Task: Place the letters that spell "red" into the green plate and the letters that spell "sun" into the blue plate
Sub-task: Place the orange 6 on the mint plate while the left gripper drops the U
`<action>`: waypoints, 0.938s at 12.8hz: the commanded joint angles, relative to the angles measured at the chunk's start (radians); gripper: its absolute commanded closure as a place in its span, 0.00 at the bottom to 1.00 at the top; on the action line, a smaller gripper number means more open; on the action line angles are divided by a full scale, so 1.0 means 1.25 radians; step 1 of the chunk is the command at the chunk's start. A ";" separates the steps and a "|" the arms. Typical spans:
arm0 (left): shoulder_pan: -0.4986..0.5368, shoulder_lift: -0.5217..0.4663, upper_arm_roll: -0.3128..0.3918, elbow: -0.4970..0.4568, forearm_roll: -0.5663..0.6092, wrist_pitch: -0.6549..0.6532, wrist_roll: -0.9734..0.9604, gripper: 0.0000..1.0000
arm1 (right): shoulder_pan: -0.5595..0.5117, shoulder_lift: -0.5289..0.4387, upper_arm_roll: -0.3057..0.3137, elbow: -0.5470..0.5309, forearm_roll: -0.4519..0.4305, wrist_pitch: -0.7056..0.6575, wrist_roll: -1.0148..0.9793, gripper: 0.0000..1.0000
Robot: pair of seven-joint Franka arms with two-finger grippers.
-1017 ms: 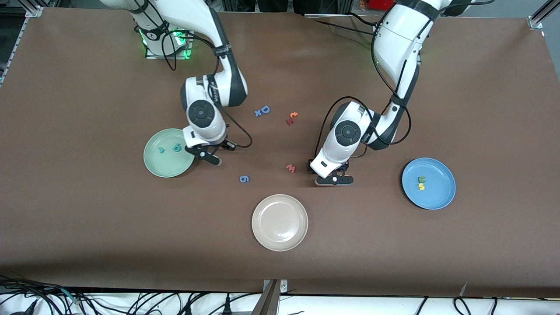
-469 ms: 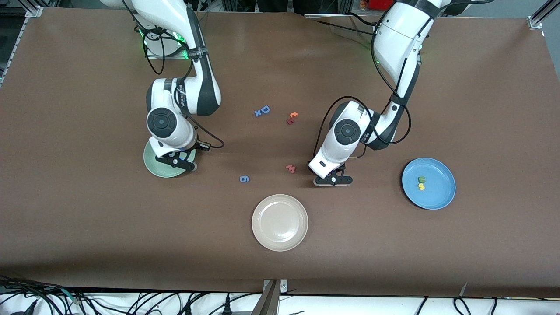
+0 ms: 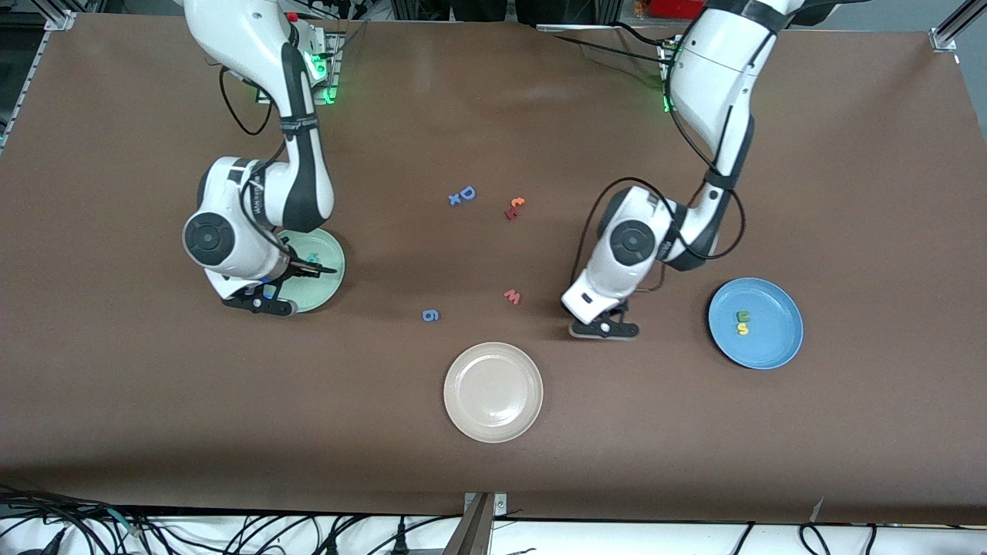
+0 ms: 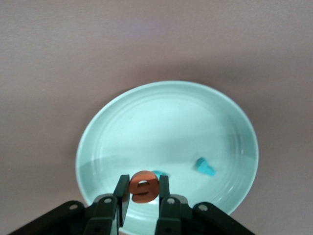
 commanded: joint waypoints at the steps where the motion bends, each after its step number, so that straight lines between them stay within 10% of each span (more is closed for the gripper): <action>1: 0.031 -0.040 0.071 -0.005 -0.010 -0.070 0.210 1.00 | -0.032 0.042 0.012 -0.002 0.073 0.018 -0.080 0.81; 7: 0.109 -0.064 0.191 -0.011 -0.057 -0.099 0.629 1.00 | -0.052 0.075 0.018 0.003 0.107 0.019 -0.116 0.79; 8: 0.125 -0.062 0.198 -0.014 -0.082 -0.100 0.690 1.00 | -0.053 0.076 0.018 0.004 0.107 0.019 -0.116 0.72; 10: 0.160 -0.062 0.198 -0.029 -0.098 -0.100 0.752 1.00 | -0.053 0.076 0.018 0.007 0.106 0.018 -0.112 0.10; 12: 0.167 -0.055 0.198 -0.032 -0.098 -0.100 0.749 0.77 | -0.046 0.072 0.017 0.011 0.106 0.008 -0.104 0.01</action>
